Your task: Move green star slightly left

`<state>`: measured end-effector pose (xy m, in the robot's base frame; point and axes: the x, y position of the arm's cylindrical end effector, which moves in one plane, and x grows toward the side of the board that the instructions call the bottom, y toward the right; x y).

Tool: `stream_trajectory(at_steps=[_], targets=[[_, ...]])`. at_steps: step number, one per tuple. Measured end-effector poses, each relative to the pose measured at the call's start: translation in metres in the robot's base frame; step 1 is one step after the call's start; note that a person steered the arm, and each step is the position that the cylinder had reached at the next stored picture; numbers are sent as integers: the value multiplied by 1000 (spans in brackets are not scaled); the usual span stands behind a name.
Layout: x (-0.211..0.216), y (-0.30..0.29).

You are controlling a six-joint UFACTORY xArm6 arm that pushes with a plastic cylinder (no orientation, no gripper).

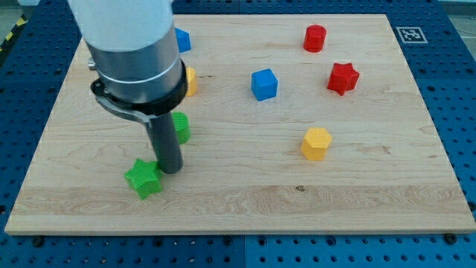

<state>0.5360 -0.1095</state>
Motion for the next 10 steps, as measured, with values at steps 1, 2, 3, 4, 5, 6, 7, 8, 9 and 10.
stream_trajectory(at_steps=[1,2,3,4,5,6,7,8,9,10], targets=[[8,-22],[10,-19],[16,4],[27,-5],[32,-20],[22,-28],[26,-36],[27,-41],[27,-50],[27,-50]])
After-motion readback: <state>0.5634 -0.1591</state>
